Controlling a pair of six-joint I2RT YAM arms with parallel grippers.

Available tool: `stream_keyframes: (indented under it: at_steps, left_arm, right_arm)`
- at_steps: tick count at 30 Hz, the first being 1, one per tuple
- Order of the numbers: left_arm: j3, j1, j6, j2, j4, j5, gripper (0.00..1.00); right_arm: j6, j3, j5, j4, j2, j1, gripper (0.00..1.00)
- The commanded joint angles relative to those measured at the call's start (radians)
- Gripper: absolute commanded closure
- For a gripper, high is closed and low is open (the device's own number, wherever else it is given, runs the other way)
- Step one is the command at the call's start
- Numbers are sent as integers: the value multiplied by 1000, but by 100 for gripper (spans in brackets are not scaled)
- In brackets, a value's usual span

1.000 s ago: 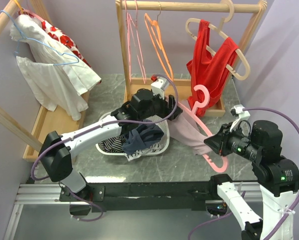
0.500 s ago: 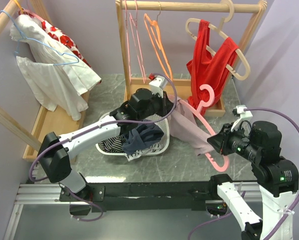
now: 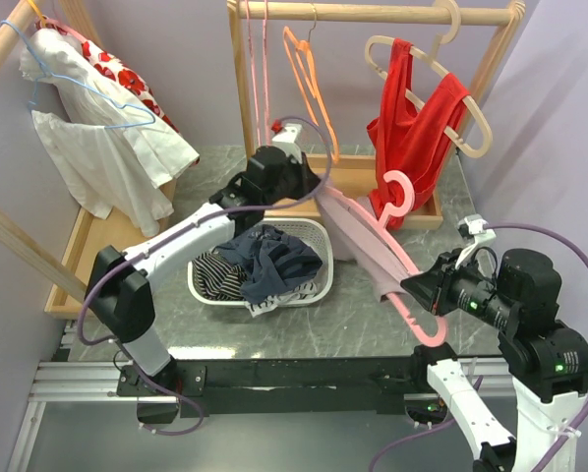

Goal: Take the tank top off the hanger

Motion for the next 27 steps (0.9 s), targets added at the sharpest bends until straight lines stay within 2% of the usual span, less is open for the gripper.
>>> stream_keyframes:
  at_steps: [1, 4, 6, 11, 16, 21, 23, 24, 25, 27]
  left_arm:
    - [64, 117, 24, 49, -47, -41, 99]
    - [127, 150, 33, 105, -104, -1, 99]
    - [144, 155, 36, 125, -118, 18, 99]
    - [48, 143, -17, 104, -97, 186, 99]
    - [-38, 78, 7, 37, -132, 162, 99]
    - [-76, -17, 44, -26, -132, 206, 99]
    - [-95, -47, 52, -65, -120, 200, 88]
    - [-115, -73, 53, -78, -109, 185, 75]
    - [-121, -81, 56, -104, -106, 179, 38]
    - [-135, -98, 69, -146, -100, 159, 28]
  right_arm:
    - [12, 1, -145, 0, -33, 9, 100]
    - [6, 7, -185, 5, -35, 11, 100]
    - [3, 21, -125, 5, -33, 11, 100]
    - [-1, 30, -30, 22, -25, 11, 100]
    - [6, 55, 94, 41, -35, 11, 100]
    - [18, 35, 157, 80, -38, 12, 100]
    - [10, 27, 150, 88, -28, 12, 100]
    - [6, 24, 145, 89, -24, 11, 100]
    - [3, 21, 141, 89, -13, 12, 100]
    - [-4, 17, 131, 88, -5, 11, 100]
